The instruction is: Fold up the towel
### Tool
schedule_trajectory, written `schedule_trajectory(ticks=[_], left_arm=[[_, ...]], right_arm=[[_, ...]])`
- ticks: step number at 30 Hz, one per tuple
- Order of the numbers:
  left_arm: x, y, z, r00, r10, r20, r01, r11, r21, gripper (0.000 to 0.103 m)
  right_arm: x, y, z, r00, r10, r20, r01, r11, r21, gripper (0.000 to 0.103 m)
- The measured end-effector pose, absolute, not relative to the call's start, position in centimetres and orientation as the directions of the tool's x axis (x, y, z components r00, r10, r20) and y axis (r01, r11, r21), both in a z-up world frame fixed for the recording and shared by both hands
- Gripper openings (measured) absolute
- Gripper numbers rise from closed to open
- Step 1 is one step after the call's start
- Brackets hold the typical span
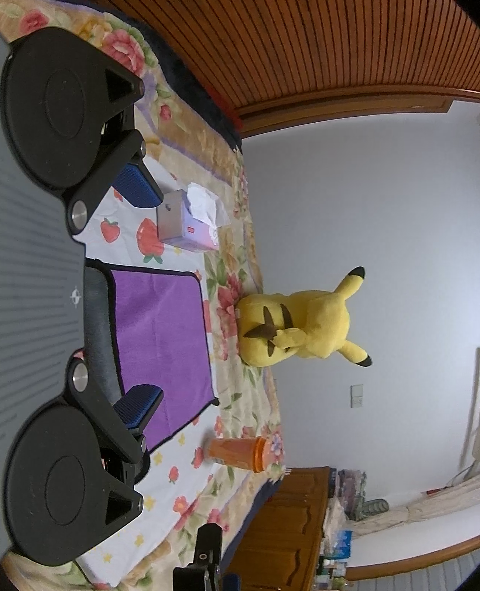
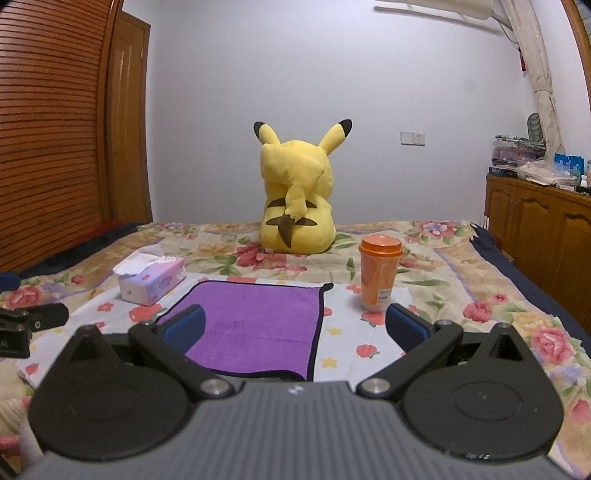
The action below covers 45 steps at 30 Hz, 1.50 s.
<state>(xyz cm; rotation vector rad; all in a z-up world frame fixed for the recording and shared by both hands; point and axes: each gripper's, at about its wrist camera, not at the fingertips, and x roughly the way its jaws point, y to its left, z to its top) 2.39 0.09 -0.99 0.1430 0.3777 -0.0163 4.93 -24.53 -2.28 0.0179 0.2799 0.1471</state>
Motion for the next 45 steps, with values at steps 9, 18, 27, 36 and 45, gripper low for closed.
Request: schedule_trajectory(ticks=[9, 18, 27, 36, 45], left_arm=[[4.5, 0.1, -2.0, 0.908, 0.007, -0.418, 0.056, 0.989, 0.138, 0.103], [7.0, 0.6, -2.9, 0.888, 0.02, -0.46, 0.046, 0.99, 0.133, 0.103], [9.2, 1.5, -3.5, 0.873, 0.036, -0.487, 0.033, 0.991, 0.132, 0.103], [11.5, 2.2, -4.5, 0.849, 0.044, -0.526, 0.043, 0.987, 0.153, 0.103], [14.4, 3.5, -6.0, 0.818, 0.051, -0.573, 0.055, 0.985, 0.166, 0.103]], right_arm=[[6.6, -24.0, -2.9, 0.938, 0.155, -0.311, -0.157, 0.987, 0.019, 0.103], [8.4, -23.5, -3.6, 0.921, 0.172, -0.348, -0.179, 0.984, 0.012, 0.103], [10.2, -23.4, -4.2, 0.903, 0.187, -0.386, -0.196, 0.98, 0.016, 0.103], [12.2, -23.2, -4.8, 0.886, 0.196, -0.421, -0.204, 0.979, 0.026, 0.103], [14.1, -23.0, -5.8, 0.86, 0.196, -0.471, -0.213, 0.977, 0.017, 0.103]])
